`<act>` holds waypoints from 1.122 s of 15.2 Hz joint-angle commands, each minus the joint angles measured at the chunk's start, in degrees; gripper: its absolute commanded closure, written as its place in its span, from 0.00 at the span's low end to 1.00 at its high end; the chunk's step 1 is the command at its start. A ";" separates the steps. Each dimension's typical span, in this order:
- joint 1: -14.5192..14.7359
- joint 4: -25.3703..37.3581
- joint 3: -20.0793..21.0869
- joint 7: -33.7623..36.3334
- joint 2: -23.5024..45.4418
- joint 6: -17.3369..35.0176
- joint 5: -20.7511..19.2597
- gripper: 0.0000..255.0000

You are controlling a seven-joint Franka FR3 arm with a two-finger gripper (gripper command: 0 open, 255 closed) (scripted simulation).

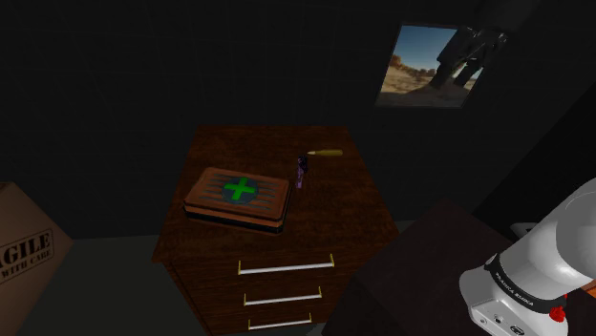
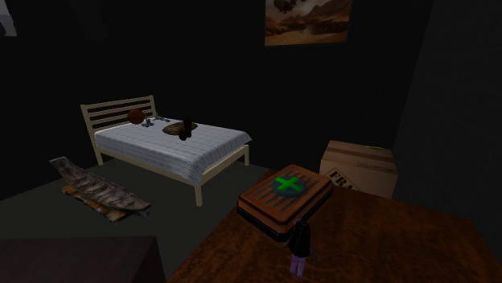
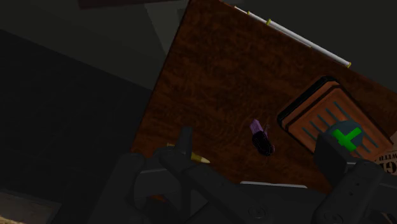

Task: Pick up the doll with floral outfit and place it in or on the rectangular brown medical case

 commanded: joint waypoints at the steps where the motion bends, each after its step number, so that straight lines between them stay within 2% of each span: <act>1: 0.00 0.00 0.00 0.00 0.00 0.00 0.00 0.00; 9: 0.49 -4.42 5.49 3.33 10.93 16.28 0.85 0.00; 17: -0.35 -3.40 11.03 8.16 26.54 31.55 -1.25 0.00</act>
